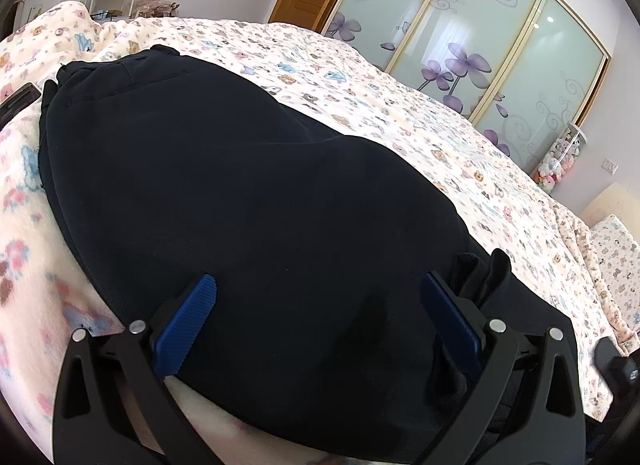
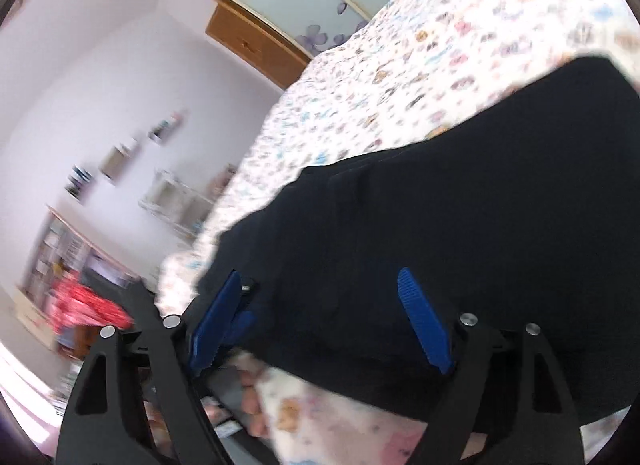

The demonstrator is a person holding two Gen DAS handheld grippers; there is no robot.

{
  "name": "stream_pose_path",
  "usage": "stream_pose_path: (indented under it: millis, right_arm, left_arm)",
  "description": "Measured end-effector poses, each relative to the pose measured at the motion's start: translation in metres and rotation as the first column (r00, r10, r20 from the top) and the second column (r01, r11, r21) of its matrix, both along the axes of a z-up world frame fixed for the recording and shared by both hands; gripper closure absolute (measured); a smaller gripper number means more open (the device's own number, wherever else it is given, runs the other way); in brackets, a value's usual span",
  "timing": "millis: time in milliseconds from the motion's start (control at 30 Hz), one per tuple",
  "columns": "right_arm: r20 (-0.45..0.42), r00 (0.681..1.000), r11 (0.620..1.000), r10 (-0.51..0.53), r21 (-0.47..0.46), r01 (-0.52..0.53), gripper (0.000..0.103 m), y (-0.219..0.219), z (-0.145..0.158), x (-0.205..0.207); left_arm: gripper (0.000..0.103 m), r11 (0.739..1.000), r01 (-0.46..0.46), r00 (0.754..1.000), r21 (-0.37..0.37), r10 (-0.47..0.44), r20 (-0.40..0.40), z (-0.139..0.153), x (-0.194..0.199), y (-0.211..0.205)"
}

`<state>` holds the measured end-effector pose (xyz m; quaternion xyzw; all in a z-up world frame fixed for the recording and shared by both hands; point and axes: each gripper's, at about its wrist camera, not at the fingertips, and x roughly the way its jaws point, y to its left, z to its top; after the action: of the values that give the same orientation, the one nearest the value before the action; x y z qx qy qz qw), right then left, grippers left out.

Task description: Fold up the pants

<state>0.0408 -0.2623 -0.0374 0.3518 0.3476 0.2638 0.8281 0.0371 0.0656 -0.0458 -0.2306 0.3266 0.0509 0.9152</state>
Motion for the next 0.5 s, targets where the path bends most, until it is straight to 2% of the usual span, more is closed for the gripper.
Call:
stream_pose_path:
  millis: [67,167,267,300,400,500]
  right_arm:
    - [0.001,1.000,0.987,0.032,0.155,-0.031,0.020,-0.002,-0.005,0.000]
    - [0.019,0.996,0.947,0.081,0.311,-0.083,0.020,-0.002,-0.006,-0.003]
    - [0.017,0.987,0.909,0.163,0.387,-0.156,0.015,0.011,-0.005,0.002]
    - [0.022,0.985,0.909,0.169,0.383,-0.165,0.015,0.012,-0.003,-0.002]
    - [0.056,0.995,0.965,0.081,0.244,-0.092,0.015,0.008,0.009,-0.006]
    - [0.009,0.996,0.972,0.087,0.218,-0.086,0.015,0.020,-0.003,0.004]
  left_arm:
    - [0.002,1.000,0.000,1.000,-0.002,0.000,0.001,0.000,0.000,0.000]
    - [0.002,1.000,0.000,1.000,-0.004,0.000,0.000,0.000,0.001,0.000]
    - [0.002,1.000,0.001,1.000,-0.007,-0.001,0.000,-0.001,0.001,0.001]
    - [0.002,1.000,0.001,1.000,-0.010,-0.001,0.001,-0.001,0.000,0.001]
    - [0.002,1.000,0.001,1.000,-0.017,-0.001,0.004,-0.001,0.000,0.002]
    - [0.002,1.000,0.001,1.000,-0.016,-0.001,0.004,-0.002,0.000,0.002]
